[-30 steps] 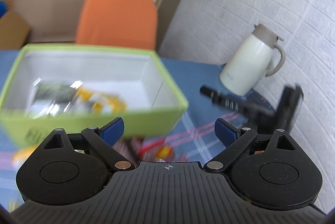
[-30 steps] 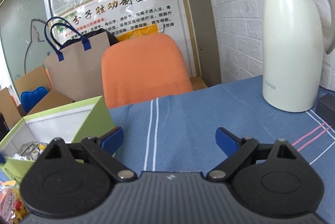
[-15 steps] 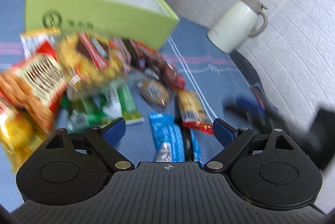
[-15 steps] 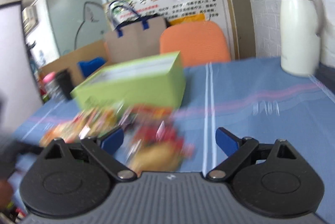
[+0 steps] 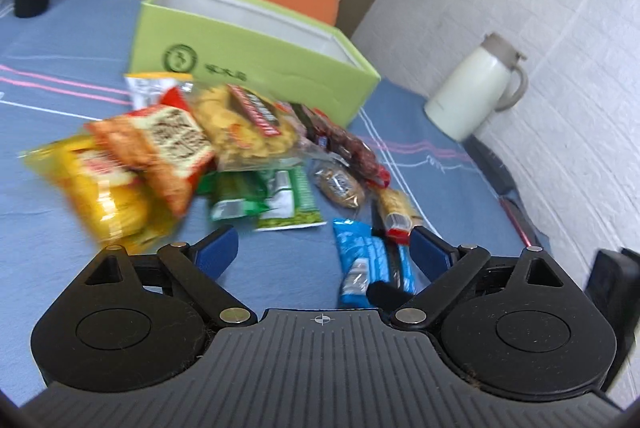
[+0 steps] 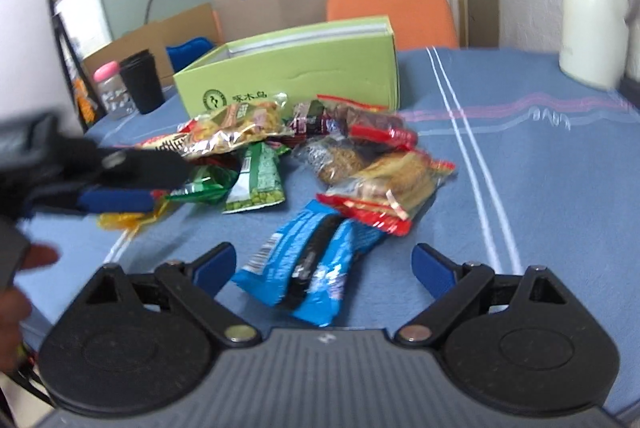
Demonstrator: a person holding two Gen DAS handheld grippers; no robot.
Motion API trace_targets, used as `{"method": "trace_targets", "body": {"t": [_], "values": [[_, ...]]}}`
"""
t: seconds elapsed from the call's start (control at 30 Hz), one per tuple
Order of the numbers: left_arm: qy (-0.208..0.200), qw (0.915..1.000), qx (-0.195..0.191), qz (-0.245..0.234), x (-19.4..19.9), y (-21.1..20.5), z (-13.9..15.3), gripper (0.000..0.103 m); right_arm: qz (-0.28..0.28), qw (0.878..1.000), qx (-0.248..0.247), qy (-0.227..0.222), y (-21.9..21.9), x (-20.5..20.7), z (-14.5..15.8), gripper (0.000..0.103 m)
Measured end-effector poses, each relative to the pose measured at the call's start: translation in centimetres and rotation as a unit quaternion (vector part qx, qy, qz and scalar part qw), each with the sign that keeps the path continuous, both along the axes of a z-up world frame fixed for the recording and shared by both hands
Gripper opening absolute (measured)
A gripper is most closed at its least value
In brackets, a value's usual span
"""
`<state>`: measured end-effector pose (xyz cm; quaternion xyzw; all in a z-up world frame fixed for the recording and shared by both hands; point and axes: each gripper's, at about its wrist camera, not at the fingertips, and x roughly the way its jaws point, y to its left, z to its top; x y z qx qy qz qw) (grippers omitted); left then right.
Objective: Organize snacks
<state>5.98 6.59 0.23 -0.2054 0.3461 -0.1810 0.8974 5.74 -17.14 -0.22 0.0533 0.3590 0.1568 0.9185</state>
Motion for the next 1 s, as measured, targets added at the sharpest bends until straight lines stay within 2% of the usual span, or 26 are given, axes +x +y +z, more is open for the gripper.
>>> {"method": "trace_targets", "body": {"t": [0.1,0.13,0.2,0.23,0.33,0.77,1.0], "values": [[-0.001,0.9998,-0.020,0.003,-2.1,2.9,-1.0,0.082,-0.036,0.998,0.025,0.034,0.8,-0.1,-0.6,0.093],[-0.005,0.9997,-0.022,0.004,-2.8,3.7,-1.4,0.082,-0.054,0.998,0.017,0.029,1.3,-0.4,-0.5,0.094],[-0.006,0.9998,-0.014,0.010,-4.0,5.0,-2.1,0.082,-0.069,0.997,-0.013,0.026,2.8,-0.6,-0.5,0.094],[-0.010,0.9998,-0.007,0.013,-4.7,5.6,-2.5,0.082,-0.072,0.997,-0.036,0.020,3.5,-0.5,-0.7,0.101],[-0.016,0.9996,0.006,0.022,-5.8,6.9,-3.3,0.082,-0.060,0.991,-0.117,-0.001,5.8,-0.5,-1.5,0.102],[-0.029,0.9962,-0.079,0.022,-6.9,13.0,-5.0,0.085,-0.109,0.988,-0.109,-0.008,5.9,0.5,-1.7,0.103],[-0.041,0.9932,-0.106,0.025,-7.7,15.0,-5.3,0.086,-0.130,0.985,-0.111,-0.007,6.4,0.4,-1.7,0.103]]}}
